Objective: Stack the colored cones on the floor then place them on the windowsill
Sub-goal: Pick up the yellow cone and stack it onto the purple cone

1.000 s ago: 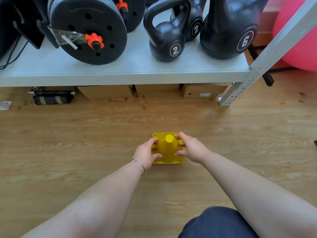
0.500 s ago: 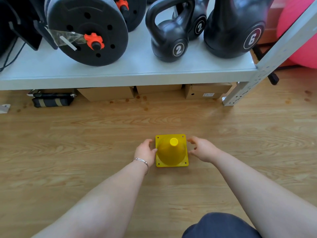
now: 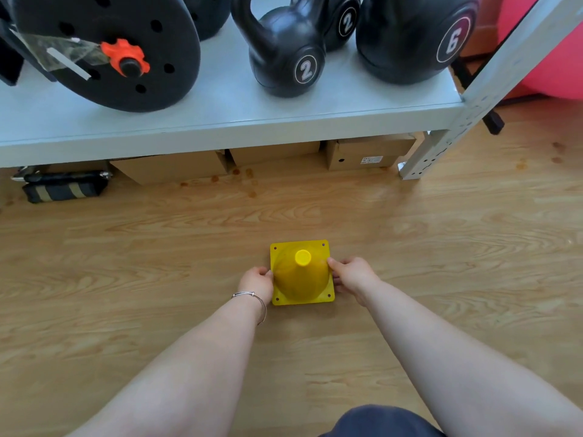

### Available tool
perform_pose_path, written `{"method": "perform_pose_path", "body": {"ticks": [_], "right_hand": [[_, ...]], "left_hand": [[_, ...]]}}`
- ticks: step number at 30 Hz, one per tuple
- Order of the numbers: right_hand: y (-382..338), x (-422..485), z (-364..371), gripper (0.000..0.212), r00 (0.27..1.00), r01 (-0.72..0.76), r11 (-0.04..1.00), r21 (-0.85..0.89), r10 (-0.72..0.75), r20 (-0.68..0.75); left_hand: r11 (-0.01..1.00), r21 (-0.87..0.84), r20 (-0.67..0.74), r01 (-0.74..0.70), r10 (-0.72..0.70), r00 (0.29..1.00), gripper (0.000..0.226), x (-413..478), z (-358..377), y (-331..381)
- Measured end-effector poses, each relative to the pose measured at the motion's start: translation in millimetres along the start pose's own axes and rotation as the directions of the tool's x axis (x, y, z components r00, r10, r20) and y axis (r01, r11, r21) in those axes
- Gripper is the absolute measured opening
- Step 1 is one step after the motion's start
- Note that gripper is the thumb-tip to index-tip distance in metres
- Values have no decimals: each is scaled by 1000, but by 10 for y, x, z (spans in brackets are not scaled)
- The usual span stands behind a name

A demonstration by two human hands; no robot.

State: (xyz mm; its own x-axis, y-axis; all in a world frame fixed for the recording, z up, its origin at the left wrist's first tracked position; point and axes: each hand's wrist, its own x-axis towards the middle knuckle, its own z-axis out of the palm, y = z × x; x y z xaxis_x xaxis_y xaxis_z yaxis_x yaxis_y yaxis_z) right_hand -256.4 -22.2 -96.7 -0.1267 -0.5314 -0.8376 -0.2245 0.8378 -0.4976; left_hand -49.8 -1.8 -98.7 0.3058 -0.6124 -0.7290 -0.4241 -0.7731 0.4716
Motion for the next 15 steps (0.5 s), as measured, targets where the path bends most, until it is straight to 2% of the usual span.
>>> {"method": "perform_pose_path", "body": {"ticks": [4, 9, 15], "right_hand": [[-13, 98, 75, 42, 1000, 3, 998, -58, -3, 2], [43, 179, 123, 39, 998, 1, 993, -118, -7, -55], [75, 216, 114, 33, 998, -27, 998, -48, 24, -51]], "left_hand": [[999, 8, 33, 43, -43, 999, 33, 48, -34, 40], [987, -111, 86, 119, -109, 990, 33, 113, -49, -7], [964, -209, 156, 165, -134, 979, 27, 58, -74, 22]]}}
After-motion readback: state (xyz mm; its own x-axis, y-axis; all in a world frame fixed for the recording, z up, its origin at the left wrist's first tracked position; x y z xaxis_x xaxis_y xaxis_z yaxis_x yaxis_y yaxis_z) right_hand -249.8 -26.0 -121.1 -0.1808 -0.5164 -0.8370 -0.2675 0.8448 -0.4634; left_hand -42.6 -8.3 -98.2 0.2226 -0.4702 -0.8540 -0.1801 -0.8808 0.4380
